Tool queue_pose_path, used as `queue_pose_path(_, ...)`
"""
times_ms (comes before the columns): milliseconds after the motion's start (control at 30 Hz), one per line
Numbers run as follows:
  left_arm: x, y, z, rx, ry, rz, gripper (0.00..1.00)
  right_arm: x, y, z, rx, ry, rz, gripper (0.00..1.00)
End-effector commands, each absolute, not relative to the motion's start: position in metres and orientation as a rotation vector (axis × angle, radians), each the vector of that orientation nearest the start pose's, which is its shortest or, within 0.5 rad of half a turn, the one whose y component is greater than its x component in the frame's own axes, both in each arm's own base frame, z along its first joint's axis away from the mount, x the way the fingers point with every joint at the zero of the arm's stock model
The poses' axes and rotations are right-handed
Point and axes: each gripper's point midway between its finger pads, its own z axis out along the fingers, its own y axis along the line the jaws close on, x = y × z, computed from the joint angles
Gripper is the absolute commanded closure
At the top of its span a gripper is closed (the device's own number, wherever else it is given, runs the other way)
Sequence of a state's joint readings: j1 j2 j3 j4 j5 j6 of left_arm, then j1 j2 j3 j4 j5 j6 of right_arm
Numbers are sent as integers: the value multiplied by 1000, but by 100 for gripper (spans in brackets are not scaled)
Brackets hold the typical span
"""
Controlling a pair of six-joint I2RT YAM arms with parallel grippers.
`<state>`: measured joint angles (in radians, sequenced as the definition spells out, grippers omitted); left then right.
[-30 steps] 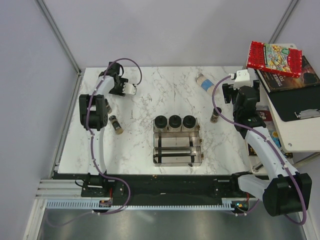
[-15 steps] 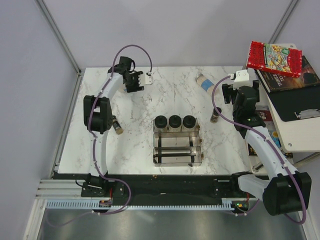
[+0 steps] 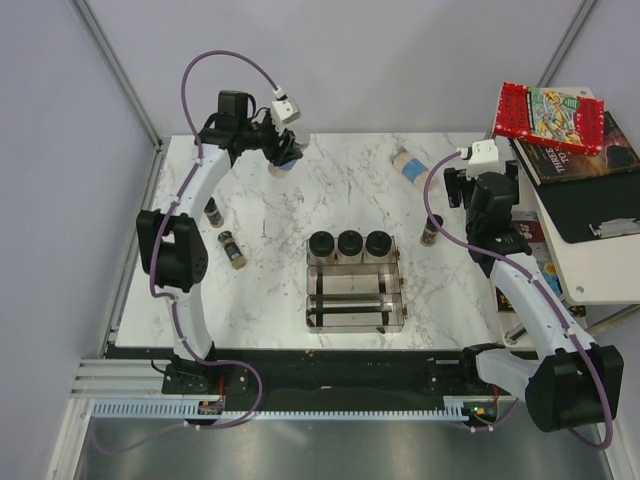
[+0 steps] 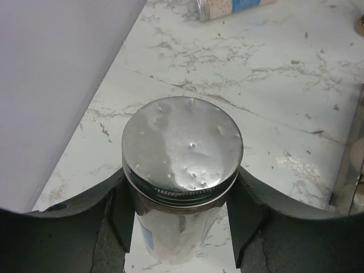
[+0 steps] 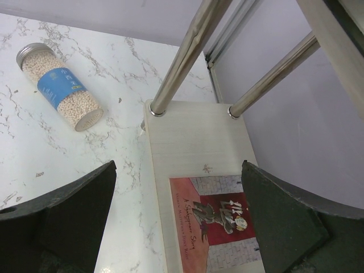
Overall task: Organize the condiment bottles
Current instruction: Place the bottle at the center of the board.
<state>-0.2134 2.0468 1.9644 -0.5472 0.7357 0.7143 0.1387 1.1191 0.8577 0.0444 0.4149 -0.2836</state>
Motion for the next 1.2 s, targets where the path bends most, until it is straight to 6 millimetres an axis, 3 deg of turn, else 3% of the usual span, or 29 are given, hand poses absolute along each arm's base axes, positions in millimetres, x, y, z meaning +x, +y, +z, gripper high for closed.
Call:
queue_pose_path(0,514,-208,263,1008,1591,-686,98,379,-28,276,-58,1739,-444,2)
queue_pose_path(267,508,-201,223,879,1660,-798,98,378,-28,278,-55,1734,-439,2)
queue_pose_path(667,514,-189,172,810,1714,-769,98,380,-27,275,-61,1744,-441,2)
queue_pose_path(933,525,-173,150,824,1720,-595,96,380,-27,273,-64,1747,-442,2)
queue_pose_path(1167,528,-168,140,816,1755,-564,91,380,-27,273,-64,1749,-443,2)
